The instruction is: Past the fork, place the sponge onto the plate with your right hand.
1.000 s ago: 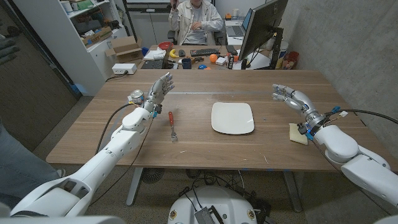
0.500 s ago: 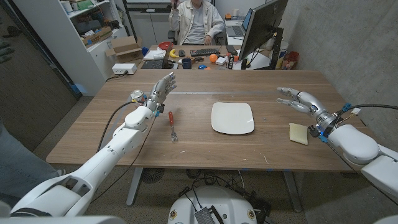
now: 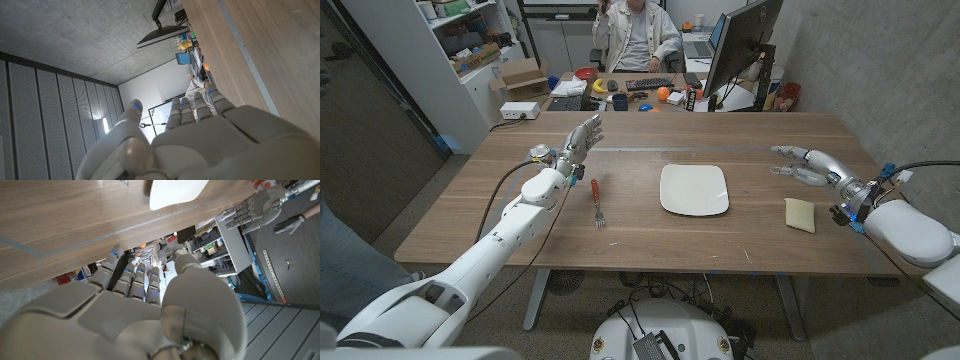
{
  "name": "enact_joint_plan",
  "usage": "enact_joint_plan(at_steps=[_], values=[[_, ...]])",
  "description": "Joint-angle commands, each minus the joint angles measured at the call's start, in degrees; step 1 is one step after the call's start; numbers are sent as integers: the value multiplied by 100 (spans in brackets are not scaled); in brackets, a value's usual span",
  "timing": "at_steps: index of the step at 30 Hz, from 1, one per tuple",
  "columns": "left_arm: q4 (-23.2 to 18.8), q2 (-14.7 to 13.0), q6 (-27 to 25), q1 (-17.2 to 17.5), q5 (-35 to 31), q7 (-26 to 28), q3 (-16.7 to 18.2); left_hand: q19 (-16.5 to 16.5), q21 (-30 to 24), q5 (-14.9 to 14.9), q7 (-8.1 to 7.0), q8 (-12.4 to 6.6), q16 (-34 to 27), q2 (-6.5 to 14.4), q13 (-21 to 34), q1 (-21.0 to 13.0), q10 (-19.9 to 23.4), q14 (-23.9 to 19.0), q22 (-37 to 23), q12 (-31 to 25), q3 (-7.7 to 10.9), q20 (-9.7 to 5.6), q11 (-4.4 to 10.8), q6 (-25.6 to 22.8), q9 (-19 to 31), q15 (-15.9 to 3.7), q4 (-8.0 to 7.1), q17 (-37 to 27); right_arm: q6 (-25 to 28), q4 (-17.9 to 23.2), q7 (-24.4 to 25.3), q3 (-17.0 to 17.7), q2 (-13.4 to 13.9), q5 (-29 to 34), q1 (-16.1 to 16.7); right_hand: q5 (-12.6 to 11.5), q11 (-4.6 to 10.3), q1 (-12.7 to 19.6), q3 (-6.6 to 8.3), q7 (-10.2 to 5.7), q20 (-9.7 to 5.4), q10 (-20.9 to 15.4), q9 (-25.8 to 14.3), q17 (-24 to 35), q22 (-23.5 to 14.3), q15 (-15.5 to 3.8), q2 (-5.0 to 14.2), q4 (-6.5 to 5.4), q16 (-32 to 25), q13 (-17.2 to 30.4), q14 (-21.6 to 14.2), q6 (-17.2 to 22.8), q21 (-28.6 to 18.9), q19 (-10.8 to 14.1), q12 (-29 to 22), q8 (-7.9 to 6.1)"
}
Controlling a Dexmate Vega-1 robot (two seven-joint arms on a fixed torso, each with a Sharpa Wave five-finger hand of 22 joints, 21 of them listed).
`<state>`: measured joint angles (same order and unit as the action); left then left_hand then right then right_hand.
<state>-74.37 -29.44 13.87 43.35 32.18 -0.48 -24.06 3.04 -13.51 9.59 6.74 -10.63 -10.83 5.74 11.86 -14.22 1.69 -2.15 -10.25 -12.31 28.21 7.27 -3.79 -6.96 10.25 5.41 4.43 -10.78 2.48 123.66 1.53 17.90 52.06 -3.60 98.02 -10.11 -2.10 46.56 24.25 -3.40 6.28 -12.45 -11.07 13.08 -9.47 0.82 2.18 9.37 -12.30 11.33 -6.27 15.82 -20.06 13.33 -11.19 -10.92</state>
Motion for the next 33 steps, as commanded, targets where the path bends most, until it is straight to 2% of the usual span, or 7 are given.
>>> enact_joint_plan(at_steps=[1,11,12,19,26,28,33], values=[[89,70,135,6,8,8,13,-23,26,31,-8,-9,-18,5,25,-12,-12,26,-25,-14,7,51,-10,10,20,32,14,-15,1010,769,-580,419,-113,1287,294,-23,35,6,-37,-19,111,110,-20,-11,-9,13,-72,-5,47,17,115,-34,80,-43,40,-10],[20,29,150,94,-35,95,26,-27,39,31,-19,-18,-18,5,25,-7,-12,31,-27,-15,6,118,6,-7,20,20,19,-15,1752,1115,-1101,318,-10,2167,240,-42,87,34,-108,-103,421,343,-22,-58,-12,159,-137,-31,82,18,276,-252,229,-60,60,35],[15,30,159,112,14,54,42,-26,39,31,-19,-18,-17,5,25,-7,-14,33,-27,-14,6,113,11,-7,20,17,19,-15,2074,1230,-1077,212,50,2469,258,-44,112,18,-133,-118,492,362,-21,-66,-13,257,-151,-49,59,18,243,-280,248,-15,50,30],[-21,4,118,121,-19,92,34,-26,46,32,-26,-23,-15,5,25,-4,-12,42,-28,-16,6,78,17,-18,21,10,22,-15,2513,1392,-1683,268,225,2827,258,-49,136,-111,-280,-168,602,432,-16,-100,-21,570,-327,-95,48,20,241,-426,345,47,36,42],[-27,12,86,107,-37,107,16,-31,53,32,-28,-25,-16,5,25,-2,-9,42,-29,-18,6,82,22,-22,21,10,24,-14,3212,1598,-2317,140,496,3150,152,-83,-109,-175,-369,-216,620,713,-14,-128,-32,751,-392,-125,94,25,432,-741,483,46,73,80],[-10,1,68,92,-57,99,1,-33,55,32,-29,-26,-17,5,24,-1,-10,41,-29,-17,6,82,17,-24,21,10,25,-14,3802,1693,-2859,-72,867,3106,-112,-91,-147,-173,-381,-205,621,769,-14,-135,-34,787,-399,-124,96,26,460,-854,515,43,73,95],[45,41,78,95,-23,85,-2,-34,59,32,-30,-28,-16,3,24,1,-4,43,-30,-20,5,89,18,-31,22,14,27,-14,4238,1765,-3059,-327,1174,3088,-307,-122,-331,-170,-437,-207,626,1069,-10,-155,-40,893,-439,-122,108,21,624,-1368,669,1,75,122]])
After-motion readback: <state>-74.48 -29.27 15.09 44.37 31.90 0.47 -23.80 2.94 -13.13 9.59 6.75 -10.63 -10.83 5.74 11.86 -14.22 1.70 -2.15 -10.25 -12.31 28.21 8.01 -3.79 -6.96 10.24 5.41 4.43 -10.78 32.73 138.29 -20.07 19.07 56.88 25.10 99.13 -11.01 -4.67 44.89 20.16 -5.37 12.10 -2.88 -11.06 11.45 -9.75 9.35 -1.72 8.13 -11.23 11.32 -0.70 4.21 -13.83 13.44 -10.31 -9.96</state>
